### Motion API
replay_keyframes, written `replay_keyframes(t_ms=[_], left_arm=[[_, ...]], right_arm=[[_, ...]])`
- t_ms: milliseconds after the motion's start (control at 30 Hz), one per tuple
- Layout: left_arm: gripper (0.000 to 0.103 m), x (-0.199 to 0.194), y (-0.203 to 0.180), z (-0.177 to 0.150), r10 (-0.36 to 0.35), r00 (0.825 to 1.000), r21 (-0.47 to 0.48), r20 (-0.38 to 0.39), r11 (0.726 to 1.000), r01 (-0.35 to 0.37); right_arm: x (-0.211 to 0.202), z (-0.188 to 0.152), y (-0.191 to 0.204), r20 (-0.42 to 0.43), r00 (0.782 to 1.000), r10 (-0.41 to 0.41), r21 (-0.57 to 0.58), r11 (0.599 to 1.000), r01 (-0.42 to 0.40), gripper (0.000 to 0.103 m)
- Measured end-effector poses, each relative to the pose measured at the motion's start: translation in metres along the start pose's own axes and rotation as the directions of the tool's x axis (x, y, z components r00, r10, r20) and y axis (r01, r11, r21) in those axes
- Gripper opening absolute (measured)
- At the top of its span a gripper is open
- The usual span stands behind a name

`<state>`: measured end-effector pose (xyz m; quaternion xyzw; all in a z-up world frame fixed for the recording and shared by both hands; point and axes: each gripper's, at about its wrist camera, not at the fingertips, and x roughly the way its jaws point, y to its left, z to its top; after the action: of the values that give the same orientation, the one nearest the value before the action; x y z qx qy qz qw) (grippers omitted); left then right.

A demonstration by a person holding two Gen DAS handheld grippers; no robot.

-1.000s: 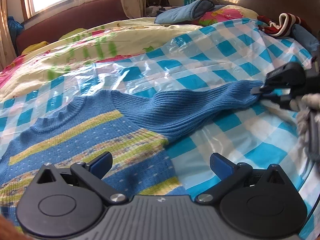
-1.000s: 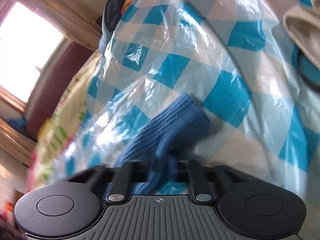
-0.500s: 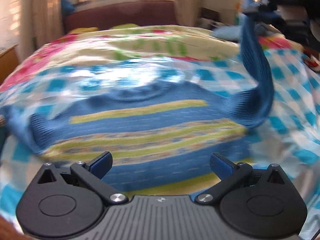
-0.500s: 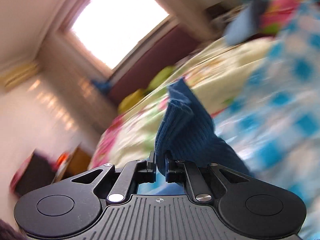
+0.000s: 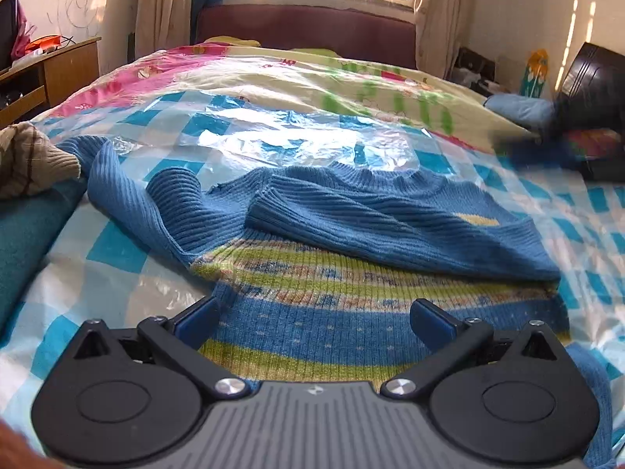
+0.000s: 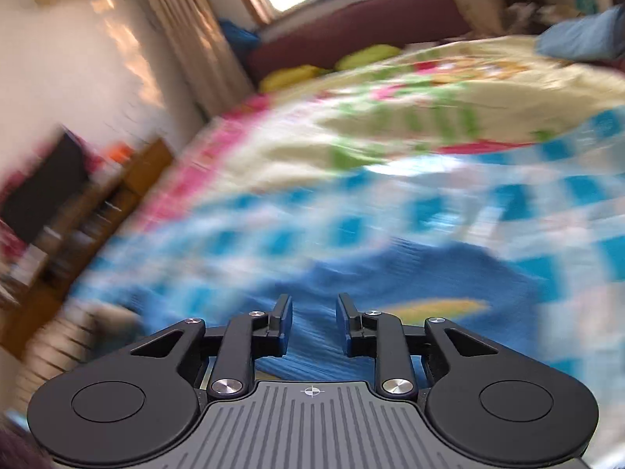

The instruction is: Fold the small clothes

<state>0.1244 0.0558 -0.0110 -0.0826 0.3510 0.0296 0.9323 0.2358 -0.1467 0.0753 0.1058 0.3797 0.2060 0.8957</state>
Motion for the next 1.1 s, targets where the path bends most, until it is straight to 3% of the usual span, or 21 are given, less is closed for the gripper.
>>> replay_keyframes(t_ms=[100, 233, 300, 367, 600, 700, 833, 967, 1100], left_arm=[[0.103, 0.0, 0.001, 0.0, 0.001, 1.0, -0.006, 0.001, 1.0, -0.001], [0.103, 0.005, 0.0, -0.001, 0.011, 1.0, -0.006, -0.009, 1.0, -0.011], [0.103, 0.008, -0.001, -0.003, 0.022, 1.0, -0.001, -0.02, 1.0, -0.022], [0.103, 0.012, -0.001, -0.004, 0.031, 0.999, 0.001, -0.032, 1.0, -0.031], [0.103, 0.013, 0.003, -0.005, 0.039, 0.999, -0.009, -0.038, 0.999, -0.039], [0.103, 0.011, 0.006, -0.003, 0.039, 0.999, -0.019, -0.03, 0.999, -0.04], [0.103, 0.005, 0.015, 0.001, 0.059, 0.998, -0.033, -0.015, 0.998, -0.06], [0.103, -0.005, 0.027, 0.005, 0.067, 0.998, -0.056, 0.013, 0.996, -0.066], [0.103, -0.008, 0.033, 0.007, 0.076, 0.997, -0.058, 0.028, 0.996, -0.074]], right_arm=[[0.0, -0.025, -0.027, -0.036, 0.988, -0.151, -0.03, 0.988, 0.15, 0.026], [-0.005, -0.045, -0.066, -0.051, 0.979, -0.199, 0.054, 0.978, 0.202, 0.026], [0.004, -0.053, -0.076, -0.103, 0.972, -0.213, 0.054, 0.974, 0.219, 0.026], [0.009, -0.06, -0.077, -0.126, 0.969, -0.214, 0.045, 0.974, 0.221, 0.026], [0.005, -0.046, -0.061, -0.075, 0.95, -0.303, -0.056, 0.952, 0.3, 0.026], [0.007, -0.038, -0.036, -0.046, 0.968, -0.248, -0.131, 0.962, 0.24, 0.026], [0.034, -0.031, 0.012, -0.075, 0.992, -0.102, -0.247, 0.966, 0.08, 0.026], [0.07, -0.031, 0.056, -0.145, 0.989, -0.004, -0.374, 0.926, -0.051, 0.025], [0.104, -0.03, 0.082, -0.201, 0.979, 0.021, -0.433, 0.895, -0.108, 0.026]])
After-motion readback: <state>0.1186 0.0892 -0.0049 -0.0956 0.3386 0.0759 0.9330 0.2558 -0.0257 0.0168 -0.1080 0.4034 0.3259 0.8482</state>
